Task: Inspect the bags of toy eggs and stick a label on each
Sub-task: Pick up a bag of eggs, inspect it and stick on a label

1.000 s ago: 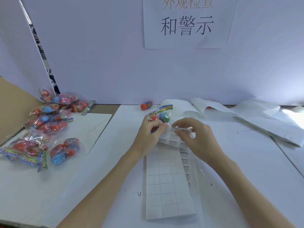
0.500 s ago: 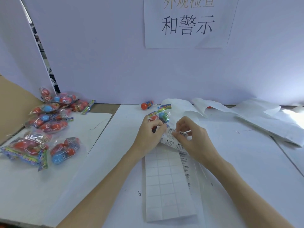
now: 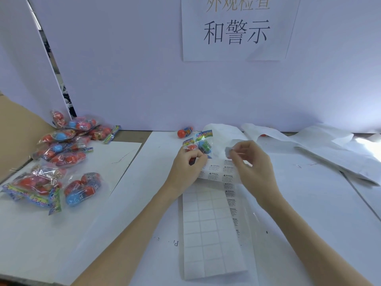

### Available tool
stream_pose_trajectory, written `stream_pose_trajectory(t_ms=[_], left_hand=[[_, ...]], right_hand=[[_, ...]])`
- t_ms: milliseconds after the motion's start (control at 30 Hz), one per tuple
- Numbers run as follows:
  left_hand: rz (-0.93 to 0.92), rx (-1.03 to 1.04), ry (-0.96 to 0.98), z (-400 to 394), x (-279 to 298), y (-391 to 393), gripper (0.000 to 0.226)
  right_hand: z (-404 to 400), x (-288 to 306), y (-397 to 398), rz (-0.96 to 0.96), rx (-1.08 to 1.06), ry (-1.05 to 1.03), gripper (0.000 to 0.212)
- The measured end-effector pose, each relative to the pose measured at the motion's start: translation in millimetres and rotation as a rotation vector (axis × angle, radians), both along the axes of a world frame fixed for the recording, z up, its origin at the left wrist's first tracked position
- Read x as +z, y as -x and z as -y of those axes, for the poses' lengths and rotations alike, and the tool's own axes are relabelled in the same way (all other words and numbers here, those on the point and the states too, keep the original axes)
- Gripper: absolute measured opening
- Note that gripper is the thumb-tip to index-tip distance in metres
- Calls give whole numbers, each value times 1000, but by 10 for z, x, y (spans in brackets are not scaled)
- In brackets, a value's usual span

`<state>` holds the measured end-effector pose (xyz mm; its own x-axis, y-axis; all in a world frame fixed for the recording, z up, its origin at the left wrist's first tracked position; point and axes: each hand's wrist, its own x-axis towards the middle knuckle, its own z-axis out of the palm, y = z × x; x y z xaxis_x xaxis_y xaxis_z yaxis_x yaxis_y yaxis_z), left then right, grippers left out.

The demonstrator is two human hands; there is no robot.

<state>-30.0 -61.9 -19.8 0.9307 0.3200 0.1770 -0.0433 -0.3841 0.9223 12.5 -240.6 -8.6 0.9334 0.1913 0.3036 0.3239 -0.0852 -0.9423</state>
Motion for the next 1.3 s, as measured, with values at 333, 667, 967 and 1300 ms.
stream_pose_trajectory(t_ms=[333,667,967,1300], left_hand=[[86,-99,387,-4,118,83,54],[111,-178,377,6,94,71,28],[166,-227,260,-8,29,69,37],[240,-170,147,-23,-22,32,41]], right_hand=[[126,80,-60,-104,-36,-129,25],[9,-47,10,42,176,203,45],[-27,-109,-3,45,135,216,45],[-34,-137,7,35,117,267,34]])
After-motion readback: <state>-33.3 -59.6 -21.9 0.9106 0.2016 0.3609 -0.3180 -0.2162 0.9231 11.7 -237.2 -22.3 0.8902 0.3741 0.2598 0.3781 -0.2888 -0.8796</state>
